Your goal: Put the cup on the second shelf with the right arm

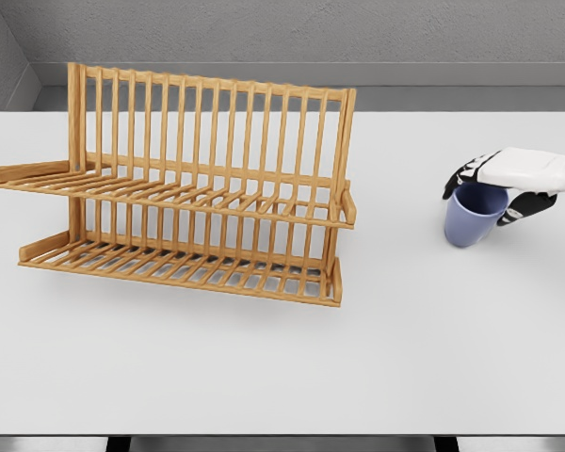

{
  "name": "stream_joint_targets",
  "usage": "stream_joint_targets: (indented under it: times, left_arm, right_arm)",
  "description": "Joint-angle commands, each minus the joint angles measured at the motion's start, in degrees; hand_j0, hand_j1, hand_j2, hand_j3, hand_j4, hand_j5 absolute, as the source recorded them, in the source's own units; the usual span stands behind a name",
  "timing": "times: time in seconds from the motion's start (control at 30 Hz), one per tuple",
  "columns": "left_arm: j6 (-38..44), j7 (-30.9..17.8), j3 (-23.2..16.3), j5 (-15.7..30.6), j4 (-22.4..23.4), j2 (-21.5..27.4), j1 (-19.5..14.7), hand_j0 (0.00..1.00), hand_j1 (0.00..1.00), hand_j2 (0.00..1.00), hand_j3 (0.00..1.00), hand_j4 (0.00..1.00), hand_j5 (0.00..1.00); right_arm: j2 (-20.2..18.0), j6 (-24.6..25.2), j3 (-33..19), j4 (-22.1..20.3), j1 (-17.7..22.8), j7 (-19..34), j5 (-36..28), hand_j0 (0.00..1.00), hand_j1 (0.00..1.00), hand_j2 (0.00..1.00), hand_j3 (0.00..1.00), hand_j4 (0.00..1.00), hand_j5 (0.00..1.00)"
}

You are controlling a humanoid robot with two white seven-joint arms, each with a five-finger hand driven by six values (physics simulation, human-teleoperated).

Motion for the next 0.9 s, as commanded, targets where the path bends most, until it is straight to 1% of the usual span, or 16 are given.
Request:
stream_joint_targets:
  times: [0.0,0.07,0.1,0.37,0.43,0.5,0.7,0.73,0.77,0.8,0.87]
  left_arm:
    - [0.0,0.0,0.0,0.0,0.0,0.0,0.0,1.00,1.00,1.00,1.00,1.00,1.00]
    - [0.0,0.0,0.0,0.0,0.0,0.0,0.0,1.00,1.00,1.00,1.00,1.00,1.00]
    - [0.0,0.0,0.0,0.0,0.0,0.0,0.0,1.00,1.00,1.00,1.00,1.00,1.00]
    - [0.0,0.0,0.0,0.0,0.0,0.0,0.0,1.00,1.00,1.00,1.00,1.00,1.00]
    - [0.0,0.0,0.0,0.0,0.0,0.0,0.0,1.00,1.00,1.00,1.00,1.00,1.00]
    - [0.0,0.0,0.0,0.0,0.0,0.0,0.0,1.00,1.00,1.00,1.00,1.00,1.00]
    - [0.0,0.0,0.1,0.0,0.0,0.0,0.0,1.00,1.00,1.00,1.00,1.00,1.00]
    - [0.0,0.0,0.0,0.0,0.0,0.0,0.0,1.00,1.00,1.00,1.00,1.00,1.00]
    - [0.0,0.0,0.0,0.1,0.0,0.0,0.0,1.00,1.00,1.00,1.00,1.00,1.00]
    - [0.0,0.0,0.0,0.0,0.0,0.0,0.0,1.00,1.00,1.00,1.00,1.00,1.00]
    - [0.0,0.0,0.0,0.0,0.0,0.0,0.0,1.00,1.00,1.00,1.00,1.00,1.00]
  right_arm:
    - [-0.1,0.1,0.0,-0.1,0.0,0.0,-0.4,0.65,0.65,0.65,0.65,0.65,0.65]
    - [-0.1,0.0,0.0,-0.1,0.0,0.0,-0.4,0.64,0.64,0.64,0.64,0.64,0.64]
    - [-0.1,0.0,0.0,-0.1,0.0,0.0,-0.4,0.61,0.61,0.61,0.61,0.61,0.61]
    - [-0.3,-0.1,-0.7,-1.9,-1.7,0.0,-0.5,0.61,0.61,0.61,0.61,0.61,0.61]
    - [-0.4,-0.1,-0.7,-3.3,-2.5,0.0,-0.5,0.61,0.61,0.61,0.61,0.61,0.61]
    - [-0.6,-0.1,-1.9,-4.0,-2.7,0.0,-0.5,0.61,0.61,0.61,0.61,0.61,0.61]
    - [-0.6,-0.1,-2.0,-4.1,-4.6,0.0,-0.5,0.61,0.61,0.61,0.61,0.61,0.61]
    - [-0.6,-0.1,-2.1,-4.1,-5.6,0.0,-0.5,0.61,0.61,0.61,0.61,0.61,0.61]
    - [-0.7,-0.1,-2.9,-4.9,-5.6,0.0,-0.5,0.61,0.61,0.61,0.61,0.61,0.61]
    - [-0.8,-0.1,-4.4,-7.0,-5.4,0.0,-0.5,0.61,0.61,0.61,0.61,0.61,0.61]
    - [-0.8,-0.1,-4.8,-8.6,-5.6,0.0,-0.5,0.61,0.61,0.61,0.61,0.61,0.61]
